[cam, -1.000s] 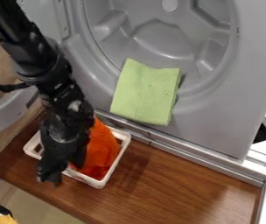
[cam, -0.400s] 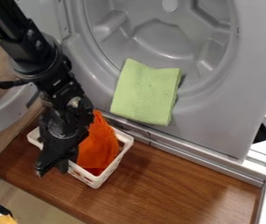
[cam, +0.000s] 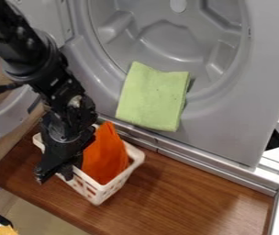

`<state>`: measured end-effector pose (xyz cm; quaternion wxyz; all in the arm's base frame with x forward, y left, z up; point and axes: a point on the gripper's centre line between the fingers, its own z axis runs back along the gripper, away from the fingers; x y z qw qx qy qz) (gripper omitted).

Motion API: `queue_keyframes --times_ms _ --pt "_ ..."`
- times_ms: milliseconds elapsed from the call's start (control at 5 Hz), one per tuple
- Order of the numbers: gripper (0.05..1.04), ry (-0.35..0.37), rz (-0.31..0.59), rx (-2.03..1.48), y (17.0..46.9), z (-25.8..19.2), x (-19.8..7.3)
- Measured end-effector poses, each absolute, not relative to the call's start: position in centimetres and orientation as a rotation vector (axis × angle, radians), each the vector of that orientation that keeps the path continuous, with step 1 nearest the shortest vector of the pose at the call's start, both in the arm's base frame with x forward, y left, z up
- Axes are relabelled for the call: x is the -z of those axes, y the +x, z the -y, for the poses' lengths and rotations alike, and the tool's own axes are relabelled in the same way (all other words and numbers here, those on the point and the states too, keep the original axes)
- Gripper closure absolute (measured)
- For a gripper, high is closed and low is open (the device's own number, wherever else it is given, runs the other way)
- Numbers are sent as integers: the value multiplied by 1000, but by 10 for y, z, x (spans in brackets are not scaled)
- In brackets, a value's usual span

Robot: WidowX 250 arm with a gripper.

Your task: Place the white basket on the right side of the table

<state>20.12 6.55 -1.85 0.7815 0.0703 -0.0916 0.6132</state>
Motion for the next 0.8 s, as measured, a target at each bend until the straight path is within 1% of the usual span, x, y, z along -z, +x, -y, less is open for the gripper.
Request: queue_keyframes --times_ms 200,400,600,800 --pt "987 163 217 -1244 202 -56 -3" --pt "987 151 260 -1181 204 -51 -22" --pt "987 103 286 -1098 208 -40 -31" --pt "987 77 303 -981 208 -24 -38"
